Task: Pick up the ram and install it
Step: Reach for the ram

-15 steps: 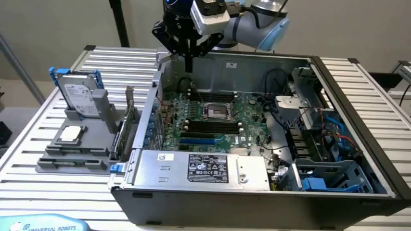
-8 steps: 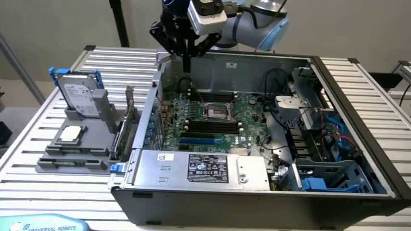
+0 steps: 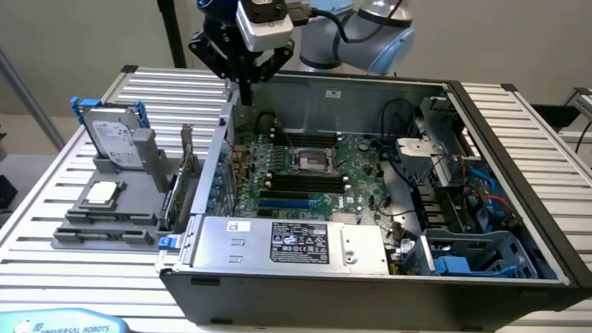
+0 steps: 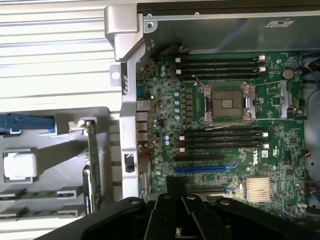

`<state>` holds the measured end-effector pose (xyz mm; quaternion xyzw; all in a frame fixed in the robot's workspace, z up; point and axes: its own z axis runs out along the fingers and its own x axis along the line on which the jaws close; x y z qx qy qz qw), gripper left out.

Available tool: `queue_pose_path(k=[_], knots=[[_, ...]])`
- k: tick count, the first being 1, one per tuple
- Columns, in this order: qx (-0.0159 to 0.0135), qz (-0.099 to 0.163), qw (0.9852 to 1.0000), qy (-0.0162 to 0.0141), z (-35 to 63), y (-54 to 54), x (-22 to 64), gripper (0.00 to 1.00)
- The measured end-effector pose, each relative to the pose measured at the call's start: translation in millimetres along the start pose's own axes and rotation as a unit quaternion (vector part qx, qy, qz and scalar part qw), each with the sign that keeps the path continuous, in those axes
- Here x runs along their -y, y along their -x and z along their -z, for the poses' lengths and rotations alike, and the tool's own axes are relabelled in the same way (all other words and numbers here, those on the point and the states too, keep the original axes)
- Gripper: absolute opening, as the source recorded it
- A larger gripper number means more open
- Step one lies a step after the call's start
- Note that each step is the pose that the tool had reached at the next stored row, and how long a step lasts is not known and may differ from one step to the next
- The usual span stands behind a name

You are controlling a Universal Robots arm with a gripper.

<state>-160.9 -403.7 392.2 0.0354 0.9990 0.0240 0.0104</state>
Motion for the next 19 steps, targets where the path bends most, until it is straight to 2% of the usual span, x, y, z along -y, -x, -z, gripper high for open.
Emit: queue_pose_path(k=[10,19], knots=[[0.0000,0.000,1.0000,0.0000,0.1,-42.2,9.8,0.11],[0.0000,0.000,1.0000,0.0000,-1.1,-78.9,25.2,0.11]])
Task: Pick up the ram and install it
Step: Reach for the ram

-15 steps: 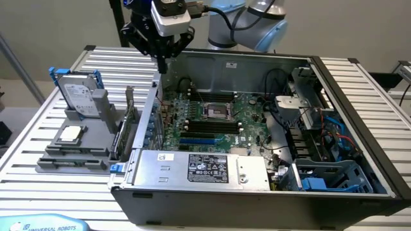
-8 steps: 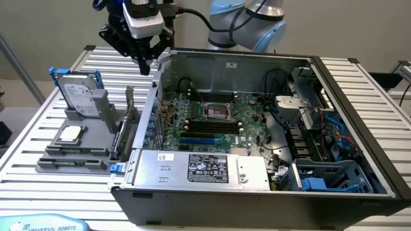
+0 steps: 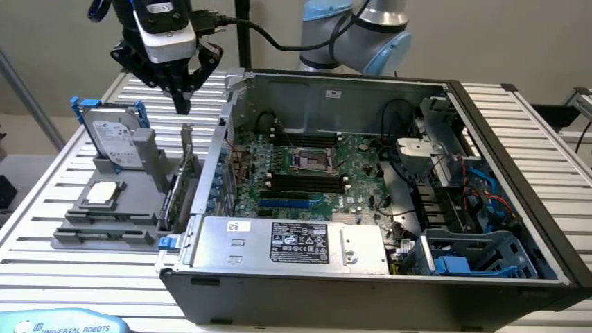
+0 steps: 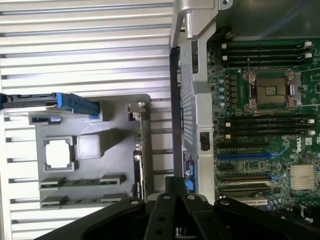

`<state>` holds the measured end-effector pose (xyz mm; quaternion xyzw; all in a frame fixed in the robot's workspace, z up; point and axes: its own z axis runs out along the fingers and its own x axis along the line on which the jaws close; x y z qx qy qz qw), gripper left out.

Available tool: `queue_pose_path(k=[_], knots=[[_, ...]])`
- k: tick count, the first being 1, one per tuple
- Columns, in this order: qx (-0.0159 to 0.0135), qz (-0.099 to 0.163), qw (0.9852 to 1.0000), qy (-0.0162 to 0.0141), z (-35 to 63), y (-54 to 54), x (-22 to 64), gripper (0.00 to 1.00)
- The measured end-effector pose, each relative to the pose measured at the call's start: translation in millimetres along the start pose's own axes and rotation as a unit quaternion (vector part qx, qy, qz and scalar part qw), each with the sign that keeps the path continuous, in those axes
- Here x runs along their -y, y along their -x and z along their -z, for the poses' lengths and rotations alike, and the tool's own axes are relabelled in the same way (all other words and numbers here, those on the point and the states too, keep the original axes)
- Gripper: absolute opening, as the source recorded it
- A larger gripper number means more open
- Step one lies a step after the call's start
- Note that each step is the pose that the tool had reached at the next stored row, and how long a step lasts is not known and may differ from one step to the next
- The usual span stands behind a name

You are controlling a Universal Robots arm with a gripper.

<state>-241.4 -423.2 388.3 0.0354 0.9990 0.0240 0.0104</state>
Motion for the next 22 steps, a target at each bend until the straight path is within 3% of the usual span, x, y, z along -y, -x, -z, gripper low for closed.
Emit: queue_pose_path(k=[11,22], knots=[[0.0000,0.000,1.0000,0.0000,-2.9,-45.9,21.5,0.11],[0.0000,0.000,1.0000,0.0000,-7.8,-95.0,37.8,0.11]])
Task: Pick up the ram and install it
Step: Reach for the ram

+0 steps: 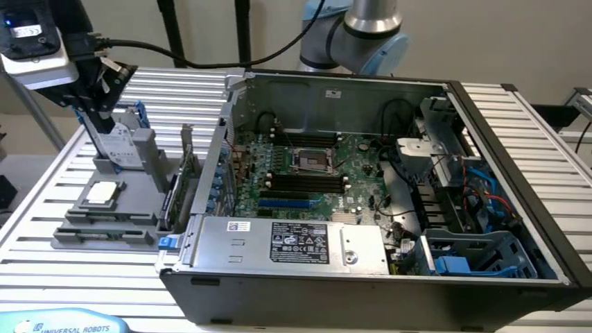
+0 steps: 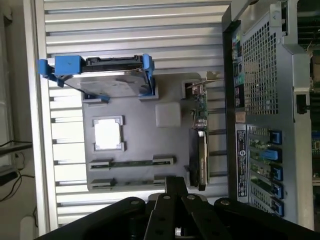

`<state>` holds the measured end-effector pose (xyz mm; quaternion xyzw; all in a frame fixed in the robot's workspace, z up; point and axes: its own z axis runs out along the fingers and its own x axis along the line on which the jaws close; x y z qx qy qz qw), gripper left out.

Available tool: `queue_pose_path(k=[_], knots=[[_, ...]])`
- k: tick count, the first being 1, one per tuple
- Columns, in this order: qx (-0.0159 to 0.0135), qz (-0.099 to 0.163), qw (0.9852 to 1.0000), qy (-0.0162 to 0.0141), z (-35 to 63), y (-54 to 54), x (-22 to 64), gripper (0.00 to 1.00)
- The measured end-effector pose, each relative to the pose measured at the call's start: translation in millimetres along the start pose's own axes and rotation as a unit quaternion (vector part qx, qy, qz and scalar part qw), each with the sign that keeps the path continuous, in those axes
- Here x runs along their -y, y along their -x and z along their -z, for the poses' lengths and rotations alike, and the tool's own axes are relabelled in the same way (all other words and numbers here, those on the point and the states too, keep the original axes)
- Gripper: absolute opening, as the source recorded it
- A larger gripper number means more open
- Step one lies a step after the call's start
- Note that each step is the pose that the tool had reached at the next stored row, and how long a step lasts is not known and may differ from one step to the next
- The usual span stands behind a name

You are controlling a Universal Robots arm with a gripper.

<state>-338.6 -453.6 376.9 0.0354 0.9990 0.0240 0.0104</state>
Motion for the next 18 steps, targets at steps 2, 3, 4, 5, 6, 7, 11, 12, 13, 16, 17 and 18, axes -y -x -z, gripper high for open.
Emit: queue_pose_path(k=[2,3,4,5,6,7,11,12,13,16,17,18], knots=[[0.0000,0.000,1.0000,0.0000,-1.0,-9.0,2.5,0.11],[0.0000,0.000,1.0000,0.0000,-1.6,-13.4,3.8,0.11],[-0.0001,0.000,1.0000,-0.0001,-2.0,-18.0,5.0,0.11],[-0.0001,0.000,1.0000,-0.0001,-2.6,-22.4,6.2,0.11],[0.0000,0.000,1.0000,0.0000,-3.2,-26.9,7.4,0.11],[0.0000,0.000,1.0000,0.0000,-3.8,-31.4,8.5,0.11],[0.0000,0.000,1.0000,0.0000,-6.8,-45.8,12.3,0.11],[-0.0001,0.000,1.0000,0.0000,-7.6,-48.5,13.1,0.11],[-0.0003,0.000,1.0000,0.0000,-8.5,-50.8,13.8,0.11],[-0.0006,0.000,1.0000,-0.0001,-10.8,-55.0,15.4,0.11],[-0.0007,0.000,1.0000,-0.0001,-11.5,-55.9,16.0,0.11],[-0.0006,0.000,1.0000,0.0000,-12.0,-56.2,16.2,0.11]])
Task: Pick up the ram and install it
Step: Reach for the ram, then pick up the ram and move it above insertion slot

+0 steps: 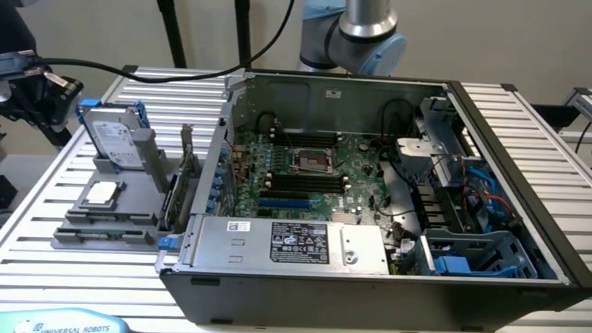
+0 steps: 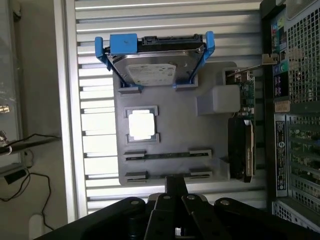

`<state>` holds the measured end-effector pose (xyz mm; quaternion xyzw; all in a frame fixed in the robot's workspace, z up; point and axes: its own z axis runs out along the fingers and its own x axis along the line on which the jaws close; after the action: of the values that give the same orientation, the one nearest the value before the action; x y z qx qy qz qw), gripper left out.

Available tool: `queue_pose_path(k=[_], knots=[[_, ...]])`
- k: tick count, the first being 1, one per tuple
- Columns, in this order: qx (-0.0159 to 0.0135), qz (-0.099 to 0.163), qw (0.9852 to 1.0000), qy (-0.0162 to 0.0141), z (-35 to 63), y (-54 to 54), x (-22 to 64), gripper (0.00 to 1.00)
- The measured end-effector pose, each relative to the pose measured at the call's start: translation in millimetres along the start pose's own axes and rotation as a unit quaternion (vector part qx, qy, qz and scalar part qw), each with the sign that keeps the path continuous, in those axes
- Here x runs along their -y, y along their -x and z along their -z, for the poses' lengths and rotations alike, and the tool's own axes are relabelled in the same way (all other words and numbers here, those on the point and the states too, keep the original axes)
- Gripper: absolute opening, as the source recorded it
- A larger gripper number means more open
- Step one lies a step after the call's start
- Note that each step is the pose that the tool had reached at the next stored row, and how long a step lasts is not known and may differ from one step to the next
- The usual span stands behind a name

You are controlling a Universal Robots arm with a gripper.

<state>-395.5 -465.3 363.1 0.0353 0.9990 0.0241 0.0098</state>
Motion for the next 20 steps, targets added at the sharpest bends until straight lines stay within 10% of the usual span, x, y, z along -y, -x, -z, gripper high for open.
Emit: queue_pose_path(k=[20], knots=[[-0.0001,0.000,1.0000,-0.0001,-0.1,-0.3,0.2,0.11]])
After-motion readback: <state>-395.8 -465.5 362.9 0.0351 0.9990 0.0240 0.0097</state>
